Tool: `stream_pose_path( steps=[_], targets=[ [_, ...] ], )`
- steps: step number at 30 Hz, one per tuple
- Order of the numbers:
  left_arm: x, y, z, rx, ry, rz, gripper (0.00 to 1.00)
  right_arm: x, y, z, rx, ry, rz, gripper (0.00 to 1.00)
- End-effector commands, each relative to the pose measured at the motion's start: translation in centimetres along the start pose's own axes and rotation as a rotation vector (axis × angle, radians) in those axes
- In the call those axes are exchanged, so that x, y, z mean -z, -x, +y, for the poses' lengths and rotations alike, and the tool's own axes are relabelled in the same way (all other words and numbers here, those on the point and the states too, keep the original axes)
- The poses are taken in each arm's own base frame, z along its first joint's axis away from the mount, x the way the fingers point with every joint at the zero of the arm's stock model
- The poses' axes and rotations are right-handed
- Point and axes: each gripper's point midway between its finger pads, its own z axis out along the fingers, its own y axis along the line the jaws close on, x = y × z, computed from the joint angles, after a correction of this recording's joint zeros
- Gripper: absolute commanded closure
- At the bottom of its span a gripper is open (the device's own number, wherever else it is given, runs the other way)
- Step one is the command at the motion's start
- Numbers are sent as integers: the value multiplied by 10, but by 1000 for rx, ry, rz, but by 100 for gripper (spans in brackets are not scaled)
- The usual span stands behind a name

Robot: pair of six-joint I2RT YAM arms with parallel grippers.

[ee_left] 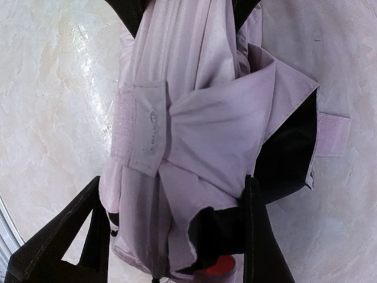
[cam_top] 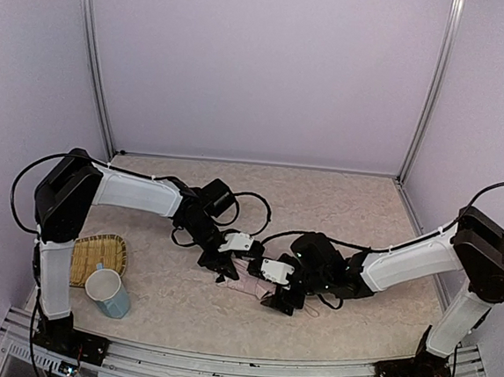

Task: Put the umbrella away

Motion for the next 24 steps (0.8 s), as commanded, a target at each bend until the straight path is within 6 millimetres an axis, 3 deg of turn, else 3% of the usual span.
stream_pose_path(
  steps=[1,4,11,15,17,20,24],
  targets=[
    [-23,-63,-46,137,-169,203,82,-5,-7,7,-57,52,41,13],
    [-23,-63,-47,134,-165,201,82,-17,-7,8,-54,75,67,21],
    [-17,-61,-40,149,-147,177,81,-27,-36,11,-61,77,165,65],
    [-3,-51,-15,159,-40,118,72,-26,-40,11,-72,77,182,88],
    [16,-38,8,149,77,55,61,-26,-40,9,-77,72,182,100],
    [70,-3,42,89,323,-85,45,-24,-33,4,-74,62,169,100],
    [146,40,52,14,537,-297,29,-18,-15,-11,-73,39,127,100]
  ],
)
